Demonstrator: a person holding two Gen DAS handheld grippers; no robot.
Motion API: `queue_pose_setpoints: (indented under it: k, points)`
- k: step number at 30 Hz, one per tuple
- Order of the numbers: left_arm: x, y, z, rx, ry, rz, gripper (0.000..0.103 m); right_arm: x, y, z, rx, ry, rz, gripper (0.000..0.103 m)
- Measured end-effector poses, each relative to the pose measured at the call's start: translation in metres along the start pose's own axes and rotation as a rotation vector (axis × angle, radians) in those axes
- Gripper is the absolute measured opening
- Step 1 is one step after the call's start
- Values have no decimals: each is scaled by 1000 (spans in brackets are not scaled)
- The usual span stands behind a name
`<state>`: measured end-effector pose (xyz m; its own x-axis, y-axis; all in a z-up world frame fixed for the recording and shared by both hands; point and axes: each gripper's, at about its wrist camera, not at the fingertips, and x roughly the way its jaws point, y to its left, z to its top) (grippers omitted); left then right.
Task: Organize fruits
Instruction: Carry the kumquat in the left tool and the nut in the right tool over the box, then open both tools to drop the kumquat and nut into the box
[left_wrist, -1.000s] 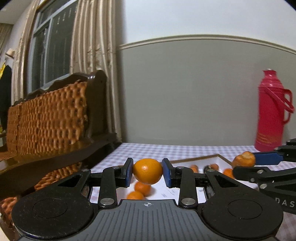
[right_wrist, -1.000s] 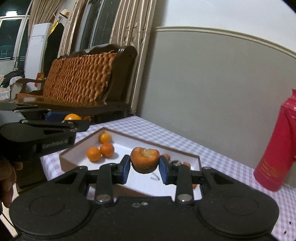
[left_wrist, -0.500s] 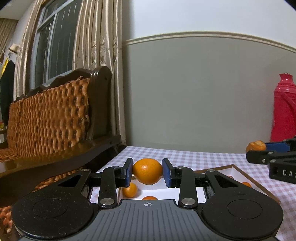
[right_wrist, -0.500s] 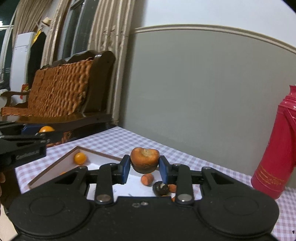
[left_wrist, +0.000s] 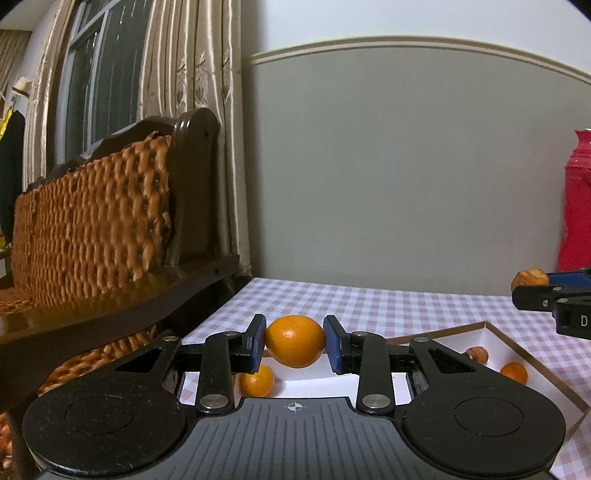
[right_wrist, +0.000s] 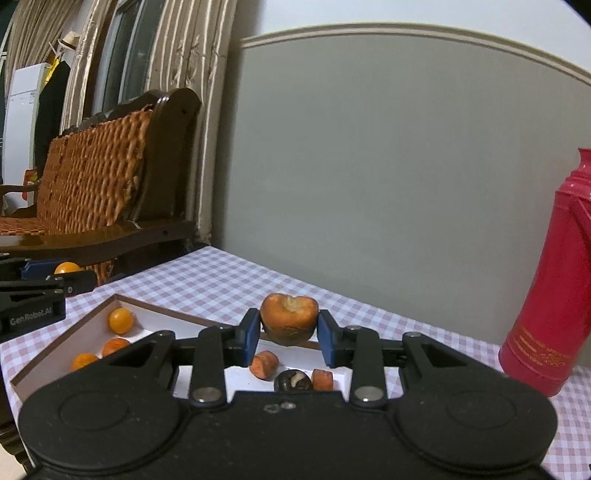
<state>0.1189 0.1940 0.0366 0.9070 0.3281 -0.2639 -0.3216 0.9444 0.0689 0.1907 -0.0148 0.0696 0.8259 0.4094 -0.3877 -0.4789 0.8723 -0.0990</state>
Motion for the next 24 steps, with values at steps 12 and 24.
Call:
queue_pose_setpoints:
  k: [12,24]
  points:
    - [38,1,-4,-1,76,-4,34,34,-16,-3,39,62,14,25]
    - [67,2,-5,13,163,7,34,63,-30,-11,55,139,32,25]
